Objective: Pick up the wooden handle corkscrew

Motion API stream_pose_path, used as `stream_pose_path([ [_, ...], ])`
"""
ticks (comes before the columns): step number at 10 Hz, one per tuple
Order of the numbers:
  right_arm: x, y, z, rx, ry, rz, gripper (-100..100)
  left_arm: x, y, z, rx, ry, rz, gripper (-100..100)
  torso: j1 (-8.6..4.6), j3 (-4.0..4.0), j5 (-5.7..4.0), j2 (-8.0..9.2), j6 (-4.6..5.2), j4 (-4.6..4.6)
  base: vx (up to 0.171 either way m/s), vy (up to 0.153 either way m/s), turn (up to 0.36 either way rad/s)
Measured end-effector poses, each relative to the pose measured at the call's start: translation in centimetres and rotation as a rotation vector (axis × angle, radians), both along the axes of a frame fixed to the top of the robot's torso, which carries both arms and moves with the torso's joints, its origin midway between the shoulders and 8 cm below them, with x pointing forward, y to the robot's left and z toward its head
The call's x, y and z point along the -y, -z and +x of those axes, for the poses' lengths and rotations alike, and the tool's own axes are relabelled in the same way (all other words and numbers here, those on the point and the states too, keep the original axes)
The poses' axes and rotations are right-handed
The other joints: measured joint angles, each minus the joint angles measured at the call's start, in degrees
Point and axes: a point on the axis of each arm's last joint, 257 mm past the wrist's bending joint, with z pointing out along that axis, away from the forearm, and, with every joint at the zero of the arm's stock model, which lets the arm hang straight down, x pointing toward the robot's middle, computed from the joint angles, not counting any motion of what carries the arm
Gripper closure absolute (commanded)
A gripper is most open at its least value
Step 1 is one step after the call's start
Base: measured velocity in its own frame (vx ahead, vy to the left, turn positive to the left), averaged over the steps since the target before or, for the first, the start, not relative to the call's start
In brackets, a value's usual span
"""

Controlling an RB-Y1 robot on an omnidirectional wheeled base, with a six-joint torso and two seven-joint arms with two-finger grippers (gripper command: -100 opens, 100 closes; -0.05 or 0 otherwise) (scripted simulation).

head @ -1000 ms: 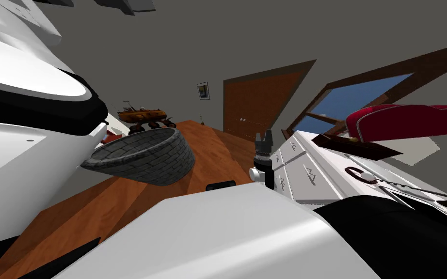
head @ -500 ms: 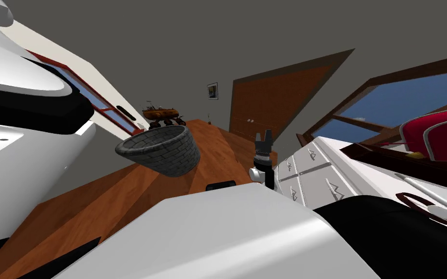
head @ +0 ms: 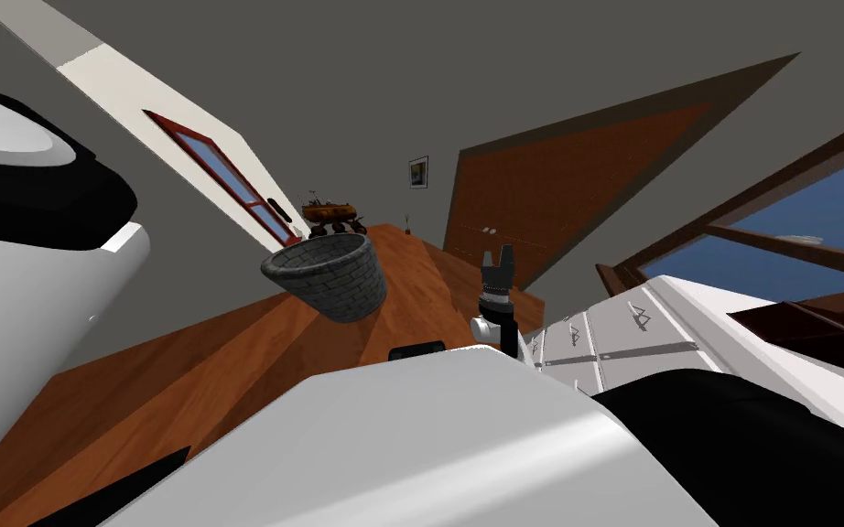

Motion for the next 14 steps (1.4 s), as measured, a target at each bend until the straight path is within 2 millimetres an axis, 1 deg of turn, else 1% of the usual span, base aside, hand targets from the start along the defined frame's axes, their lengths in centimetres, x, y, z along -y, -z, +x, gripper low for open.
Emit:
stream_pose_path([
  [1, 0.0, 0.0, 0.0, 0.000, 0.000, 0.000, 0, -1.4, -1.4, -1.8, 0.047, 0.003, -0.028, -100, 0.09, 0.04, 0.05, 0.00, -0.14, 0.06, 0.037, -0.015, 0.499],
  [2, 0.0, 0.0, 0.0, 0.000, 0.000, 0.000, 0, -2.7, -1.8, -3.0, 0.088, 0.006, -0.049, -100, 0.09, 0.02, 0.06, -0.01, -0.10, 0.03, 0.020, -0.018, 0.367],
  [4, 0.0, 0.0, 0.0, 0.000, 0.000, 0.000, 0, -3.1, -2.2, -4.6, 0.130, 0.042, -0.068, -100, -0.01, 0.01, -0.01, 0.01, 0.01, 0.00, 0.002, -0.004, 0.014],
  [5, 0.0, 0.0, 0.0, 0.000, 0.000, 0.000, 0, -3.3, -2.2, -5.3, 0.145, 0.063, -0.077, -100, -0.01, 0.00, -0.01, 0.01, 0.02, 0.00, 0.029, -0.010, 0.313],
  [6, 0.0, 0.0, 0.0, 0.000, 0.000, 0.000, 0, -5.1, -2.7, -6.8, 0.193, 0.063, -0.104, -100, 0.06, 0.03, 0.05, -0.01, -0.11, 0.05, 0.041, -0.025, 0.478],
  [7, 0.0, 0.0, 0.0, 0.000, 0.000, 0.000, 0, -5.7, -3.2, -7.9, 0.232, 0.072, -0.121, -100, 0.02, 0.01, 0.02, -0.02, -0.07, 0.03, 0.019, -0.019, 0.402],
  [8, 0.0, 0.0, 0.0, 0.000, 0.000, 0.000, 0, -6.2, -3.3, -8.9, 0.249, 0.090, -0.134, -100, 0.01, 0.02, 0.01, 0.01, -0.05, 0.02, 0.004, -0.011, 0.102],
  [9, 0.0, 0.0, 0.0, 0.000, 0.000, 0.000, 0, -6.4, -3.3, -9.7, 0.266, 0.110, -0.141, -100, -0.01, 0.01, -0.02, 0.03, 0.03, 0.00, -0.004, 0.003, -0.035],
  [10, 0.0, 0.0, 0.0, 0.000, 0.000, 0.000, 0, -6.4, -3.4, -10.7, 0.290, 0.128, -0.146, -100, -0.01, 0.02, -0.02, 0.03, 0.04, 0.00, 0.024, -0.019, 0.311],
  [11, 0.0, 0.0, 0.0, 0.000, 0.000, 0.000, 0, -7.6, -3.8, -12.3, 0.344, 0.125, -0.169, -100, 0.00, 0.04, 0.02, 0.02, -0.08, 0.05, 0.038, -0.041, 0.405],
  [12, 0.0, 0.0, 0.0, 0.000, 0.000, 0.000, 0, -8.4, -3.8, -14.1, 0.393, 0.126, -0.183, -100, -0.05, 0.02, -0.01, 0.00, -0.04, 0.03, 0.021, -0.024, 0.388],
  [13, 0.0, 0.0, 0.0, 0.000, 0.000, 0.000, 0, -9.2, -3.9, -15.3, 0.413, 0.146, -0.194, -100, -0.02, 0.03, -0.01, 0.03, -0.03, 0.03, 0.007, -0.007, 0.190],
  [14, 0.0, 0.0, 0.0, 0.000, 0.000, 0.000, 0, -9.5, -3.7, -16.2, 0.435, 0.168, -0.200, -100, 0.00, 0.02, -0.02, 0.04, 0.03, 0.01, -0.001, 0.004, -0.021],
])
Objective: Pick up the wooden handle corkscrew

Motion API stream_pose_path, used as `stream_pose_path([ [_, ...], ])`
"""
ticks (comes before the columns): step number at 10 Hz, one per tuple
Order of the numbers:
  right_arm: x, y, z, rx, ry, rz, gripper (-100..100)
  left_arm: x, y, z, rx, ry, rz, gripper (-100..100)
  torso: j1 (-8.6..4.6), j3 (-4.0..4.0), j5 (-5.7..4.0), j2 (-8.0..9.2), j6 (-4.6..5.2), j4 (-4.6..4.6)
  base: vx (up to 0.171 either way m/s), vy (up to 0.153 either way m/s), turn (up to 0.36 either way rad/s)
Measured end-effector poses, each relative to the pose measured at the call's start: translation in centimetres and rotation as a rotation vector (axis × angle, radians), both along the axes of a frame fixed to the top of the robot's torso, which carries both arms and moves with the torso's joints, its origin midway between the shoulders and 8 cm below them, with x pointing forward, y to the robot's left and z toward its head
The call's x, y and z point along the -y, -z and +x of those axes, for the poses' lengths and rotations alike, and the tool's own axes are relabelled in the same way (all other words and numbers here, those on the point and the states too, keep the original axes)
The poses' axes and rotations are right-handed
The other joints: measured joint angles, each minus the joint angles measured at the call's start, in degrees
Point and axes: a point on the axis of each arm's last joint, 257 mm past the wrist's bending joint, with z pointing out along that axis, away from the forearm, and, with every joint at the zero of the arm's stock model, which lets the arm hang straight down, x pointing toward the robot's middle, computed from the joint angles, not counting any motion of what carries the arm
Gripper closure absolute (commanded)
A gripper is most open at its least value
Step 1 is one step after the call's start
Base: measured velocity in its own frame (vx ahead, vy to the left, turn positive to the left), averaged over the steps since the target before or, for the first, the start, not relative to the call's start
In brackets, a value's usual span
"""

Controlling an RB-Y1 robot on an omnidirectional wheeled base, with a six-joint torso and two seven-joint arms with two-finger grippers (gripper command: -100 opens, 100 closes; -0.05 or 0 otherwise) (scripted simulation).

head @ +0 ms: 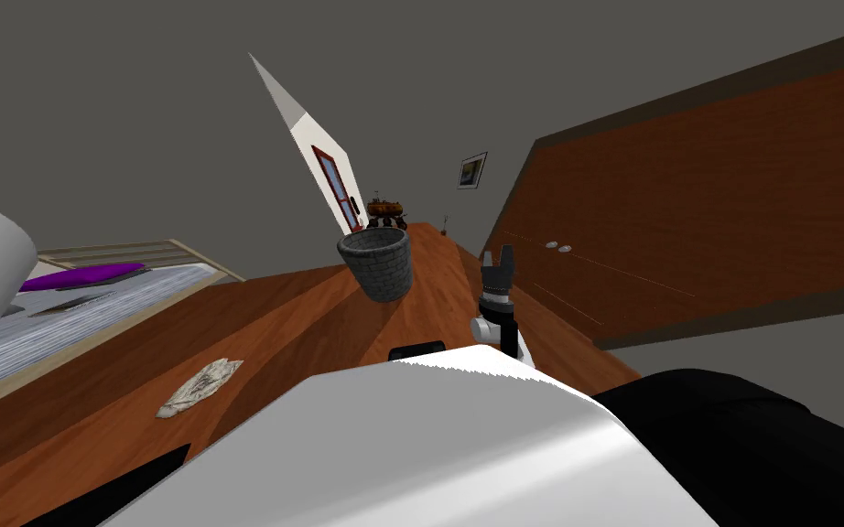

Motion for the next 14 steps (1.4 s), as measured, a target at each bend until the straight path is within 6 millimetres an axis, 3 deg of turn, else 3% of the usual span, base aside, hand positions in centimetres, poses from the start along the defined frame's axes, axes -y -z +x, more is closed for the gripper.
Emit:
stream_pose_path([
  [1, 0.0, 0.0, 0.0, 0.000, 0.000, 0.000, 0, -0.3, 0.0, -0.6, 0.017, 0.025, -0.004, -100, 0.00, -0.01, -0.01, 0.00, 0.03, -0.01, 0.026, -0.019, 0.331],
  [3, 0.0, 0.0, 0.0, 0.000, 0.000, 0.000, 0, -2.8, 0.1, -4.0, 0.116, 0.028, -0.046, -100, -0.04, 0.01, 0.00, -0.02, -0.05, 0.02, 0.027, -0.035, 0.420],
  [6, 0.0, 0.0, 0.0, 0.000, 0.000, 0.000, 0, -3.7, 0.7, -6.3, 0.181, 0.087, -0.060, -100, -0.04, -0.01, -0.03, 0.00, 0.05, -0.02, 0.008, -0.022, 0.136],
  [7, 0.0, 0.0, 0.0, 0.000, 0.000, 0.000, 0, -4.8, 0.6, -8.3, 0.233, 0.087, -0.081, -100, -0.09, 0.04, -0.01, 0.01, -0.08, 0.05, 0.033, -0.062, 0.418],
  [11, 0.0, 0.0, 0.0, 0.000, 0.000, 0.000, 0, -6.9, 2.2, -11.8, 0.343, 0.150, -0.107, -100, -0.01, -0.02, -0.03, -0.01, 0.07, -0.02, 0.009, -0.012, 0.206],
  [14, 0.0, 0.0, 0.0, 0.000, 0.000, 0.000, 0, -9.1, 3.9, -16.1, 0.471, 0.174, -0.142, -100, -0.17, 0.04, -0.07, 0.05, 0.01, 0.02, 0.010, -0.047, 0.317],
])
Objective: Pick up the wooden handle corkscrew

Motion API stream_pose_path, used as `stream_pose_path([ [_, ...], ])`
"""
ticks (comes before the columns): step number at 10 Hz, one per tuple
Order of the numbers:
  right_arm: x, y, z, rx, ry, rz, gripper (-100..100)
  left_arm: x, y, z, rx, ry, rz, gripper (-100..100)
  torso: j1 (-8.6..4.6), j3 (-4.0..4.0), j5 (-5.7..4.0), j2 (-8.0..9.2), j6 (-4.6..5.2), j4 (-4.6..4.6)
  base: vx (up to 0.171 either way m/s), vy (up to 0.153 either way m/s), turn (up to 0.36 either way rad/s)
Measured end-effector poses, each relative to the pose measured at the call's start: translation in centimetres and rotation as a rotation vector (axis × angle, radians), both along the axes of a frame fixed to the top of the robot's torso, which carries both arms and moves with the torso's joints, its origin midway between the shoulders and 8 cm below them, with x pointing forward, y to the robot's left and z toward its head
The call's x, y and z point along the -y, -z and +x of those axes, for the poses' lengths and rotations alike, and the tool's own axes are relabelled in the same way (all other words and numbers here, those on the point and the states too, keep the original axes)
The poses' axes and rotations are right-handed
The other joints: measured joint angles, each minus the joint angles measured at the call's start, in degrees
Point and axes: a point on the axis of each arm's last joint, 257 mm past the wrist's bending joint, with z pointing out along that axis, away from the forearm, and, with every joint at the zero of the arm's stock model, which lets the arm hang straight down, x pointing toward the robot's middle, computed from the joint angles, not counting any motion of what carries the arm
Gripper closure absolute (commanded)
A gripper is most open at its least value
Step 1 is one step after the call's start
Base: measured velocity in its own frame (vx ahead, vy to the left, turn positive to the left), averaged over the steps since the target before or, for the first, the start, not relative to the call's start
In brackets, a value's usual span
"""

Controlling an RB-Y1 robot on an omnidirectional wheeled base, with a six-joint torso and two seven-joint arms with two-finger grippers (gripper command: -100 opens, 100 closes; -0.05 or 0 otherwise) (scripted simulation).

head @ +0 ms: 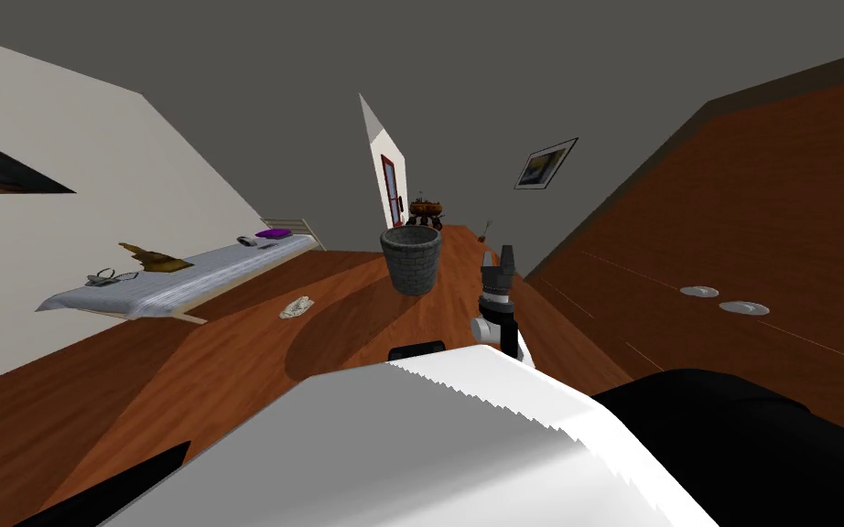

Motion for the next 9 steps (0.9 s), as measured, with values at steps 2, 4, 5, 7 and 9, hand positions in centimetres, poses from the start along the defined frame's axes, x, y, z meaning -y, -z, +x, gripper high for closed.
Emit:
stream_pose_path([
  [2, 0.0, 0.0, 0.0, 0.000, 0.000, 0.000, 0, -0.8, 0.9, -1.1, 0.043, 0.042, 0.003, -100, 0.12, -0.07, 0.02, -0.07, 0.09, -0.06, 0.005, -0.017, 0.153],
  [4, 0.0, 0.0, 0.0, 0.000, 0.000, 0.000, 0, -2.3, 2.7, -3.9, 0.143, 0.049, -0.029, -100, -0.02, 0.01, -0.01, 0.00, -0.01, 0.01, 0.009, -0.057, 0.404],
  [5, 0.0, 0.0, 0.0, 0.000, 0.000, 0.000, 0, -2.9, 3.2, -4.9, 0.171, 0.069, -0.032, -100, 0.00, 0.00, -0.01, 0.00, 0.02, 0.00, 0.004, -0.017, 0.094],
  [7, 0.0, 0.0, 0.0, 0.000, 0.000, 0.000, 0, -3.7, 4.0, -5.8, 0.211, 0.106, -0.028, -100, 0.12, -0.07, 0.01, -0.07, 0.10, -0.06, -0.002, -0.019, 0.195],
  [9, 0.0, 0.0, 0.0, 0.000, 0.000, 0.000, 0, -5.2, 6.1, -8.5, 0.307, 0.117, -0.054, -100, -0.04, 0.03, -0.02, 0.04, 0.02, 0.01, 0.000, -0.060, 0.376],
])
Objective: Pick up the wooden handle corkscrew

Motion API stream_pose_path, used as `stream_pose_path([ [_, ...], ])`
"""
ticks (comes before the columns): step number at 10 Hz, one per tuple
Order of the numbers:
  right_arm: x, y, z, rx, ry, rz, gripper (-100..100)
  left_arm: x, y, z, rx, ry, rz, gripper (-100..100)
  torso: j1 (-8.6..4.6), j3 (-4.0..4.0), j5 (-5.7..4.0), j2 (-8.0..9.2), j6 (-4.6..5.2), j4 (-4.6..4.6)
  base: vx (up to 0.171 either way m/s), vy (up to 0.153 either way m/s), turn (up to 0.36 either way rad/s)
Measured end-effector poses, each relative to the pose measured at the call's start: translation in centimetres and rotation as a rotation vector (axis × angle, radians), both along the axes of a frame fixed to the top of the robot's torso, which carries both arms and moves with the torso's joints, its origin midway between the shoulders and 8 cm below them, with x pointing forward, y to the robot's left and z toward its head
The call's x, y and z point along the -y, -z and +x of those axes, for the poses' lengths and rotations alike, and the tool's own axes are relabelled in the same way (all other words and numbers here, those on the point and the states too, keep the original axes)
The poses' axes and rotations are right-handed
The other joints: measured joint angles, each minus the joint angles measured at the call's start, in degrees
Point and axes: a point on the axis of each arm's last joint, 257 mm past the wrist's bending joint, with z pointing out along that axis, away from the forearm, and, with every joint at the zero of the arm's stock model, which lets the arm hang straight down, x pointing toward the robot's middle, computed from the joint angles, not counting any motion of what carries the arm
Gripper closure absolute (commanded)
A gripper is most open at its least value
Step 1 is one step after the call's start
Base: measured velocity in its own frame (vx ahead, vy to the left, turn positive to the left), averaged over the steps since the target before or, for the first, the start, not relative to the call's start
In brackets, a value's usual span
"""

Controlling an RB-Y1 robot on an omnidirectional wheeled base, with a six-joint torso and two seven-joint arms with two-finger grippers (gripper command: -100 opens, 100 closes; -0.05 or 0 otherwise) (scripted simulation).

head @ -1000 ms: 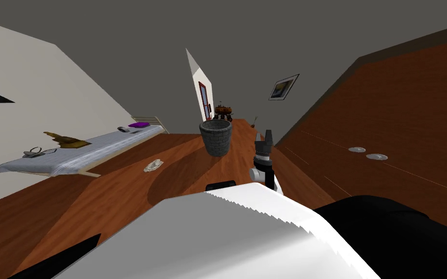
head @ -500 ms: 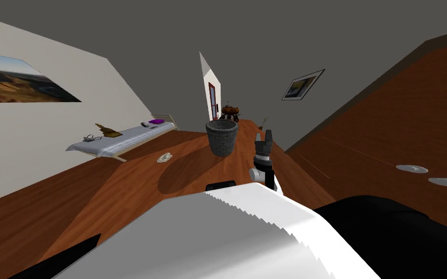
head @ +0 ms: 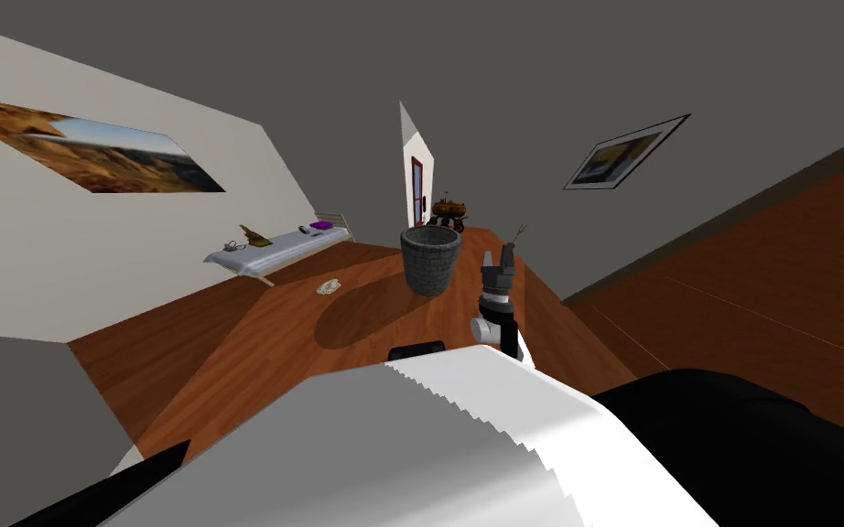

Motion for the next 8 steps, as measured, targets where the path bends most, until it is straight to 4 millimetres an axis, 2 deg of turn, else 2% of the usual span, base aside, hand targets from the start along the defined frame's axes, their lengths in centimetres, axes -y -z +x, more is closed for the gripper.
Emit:
stream_pose_path([
  [1, 0.0, 0.0, 0.0, 0.000, 0.000, 0.000, 0, -0.5, 0.7, -0.6, 0.031, 0.016, 0.000, -100, -0.01, -0.03, -0.01, -0.03, 0.03, -0.02, 0.003, -0.024, 0.079],
  [2, 0.0, 0.0, 0.0, 0.000, 0.000, 0.000, 0, -1.0, 1.3, -1.1, 0.055, 0.036, 0.003, -100, 0.05, -0.07, -0.01, -0.09, 0.09, -0.06, 0.002, -0.071, 0.370],
  [4, 0.0, 0.0, 0.0, 0.000, 0.000, 0.000, 0, -2.5, 3.4, -3.1, 0.150, 0.051, -0.024, -100, -0.08, 0.01, -0.03, 0.00, -0.01, 0.01, -0.005, -0.059, 0.399],
  [6, 0.0, 0.0, 0.0, 0.000, 0.000, 0.000, 0, -3.2, 4.8, -4.3, 0.203, 0.084, -0.016, -100, 0.09, -0.07, -0.01, -0.08, 0.12, -0.06, -0.005, 0.003, -0.004],
  [7, 0.0, 0.0, 0.0, 0.000, 0.000, 0.000, 0, -3.4, 5.3, -4.4, 0.220, 0.099, -0.010, -100, 0.15, -0.11, 0.01, -0.14, 0.13, -0.08, -0.006, -0.046, 0.321],
  [8, 0.0, 0.0, 0.0, 0.000, 0.000, 0.000, 0, -4.2, 6.8, -5.4, 0.270, 0.104, -0.024, -100, 0.04, -0.05, 0.02, -0.08, 0.00, -0.02, -0.015, -0.077, 0.450],
])
